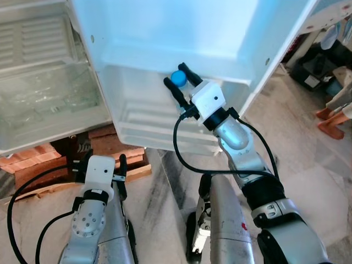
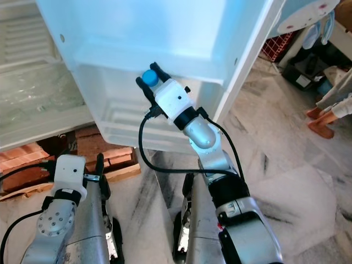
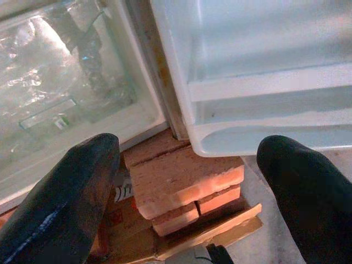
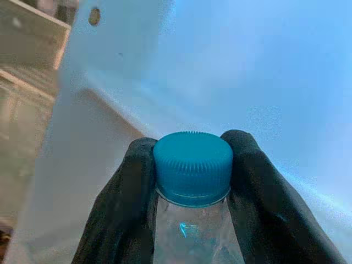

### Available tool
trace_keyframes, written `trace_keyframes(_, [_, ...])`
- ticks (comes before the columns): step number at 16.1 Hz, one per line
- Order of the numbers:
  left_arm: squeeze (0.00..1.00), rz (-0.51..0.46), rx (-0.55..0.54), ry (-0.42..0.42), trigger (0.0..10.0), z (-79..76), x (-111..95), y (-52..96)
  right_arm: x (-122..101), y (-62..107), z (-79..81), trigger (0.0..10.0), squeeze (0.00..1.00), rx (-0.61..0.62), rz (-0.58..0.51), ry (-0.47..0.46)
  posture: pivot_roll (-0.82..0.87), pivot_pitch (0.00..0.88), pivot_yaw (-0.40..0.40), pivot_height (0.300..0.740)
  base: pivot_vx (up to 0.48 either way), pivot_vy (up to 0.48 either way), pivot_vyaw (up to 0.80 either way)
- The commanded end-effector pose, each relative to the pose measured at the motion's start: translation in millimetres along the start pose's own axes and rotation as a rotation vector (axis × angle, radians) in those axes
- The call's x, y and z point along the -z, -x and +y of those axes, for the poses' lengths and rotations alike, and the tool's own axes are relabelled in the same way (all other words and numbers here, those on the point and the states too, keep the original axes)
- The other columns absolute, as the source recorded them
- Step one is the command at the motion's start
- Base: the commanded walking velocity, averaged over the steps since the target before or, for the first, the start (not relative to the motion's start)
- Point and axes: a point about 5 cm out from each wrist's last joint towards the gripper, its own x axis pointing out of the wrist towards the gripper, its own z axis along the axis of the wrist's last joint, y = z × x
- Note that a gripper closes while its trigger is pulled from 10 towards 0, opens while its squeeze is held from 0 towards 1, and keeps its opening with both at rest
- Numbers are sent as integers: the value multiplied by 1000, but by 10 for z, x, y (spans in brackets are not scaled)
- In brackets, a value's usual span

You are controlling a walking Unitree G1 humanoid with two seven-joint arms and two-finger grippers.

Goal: Restocking fridge

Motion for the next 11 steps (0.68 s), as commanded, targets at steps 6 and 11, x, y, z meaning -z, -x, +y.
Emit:
trace_keyframes(6, [0,2,17,11,10000,-42,-1,-5,339,432,76,10000,0,-80,95,261,159,201,-60,476,0,0,0])
trace_keyframes(11, [0,5,18,15,10000,-42,6,2,987,909,151,10000,0,142,485,108,176,206,-59,476,0,0,0])
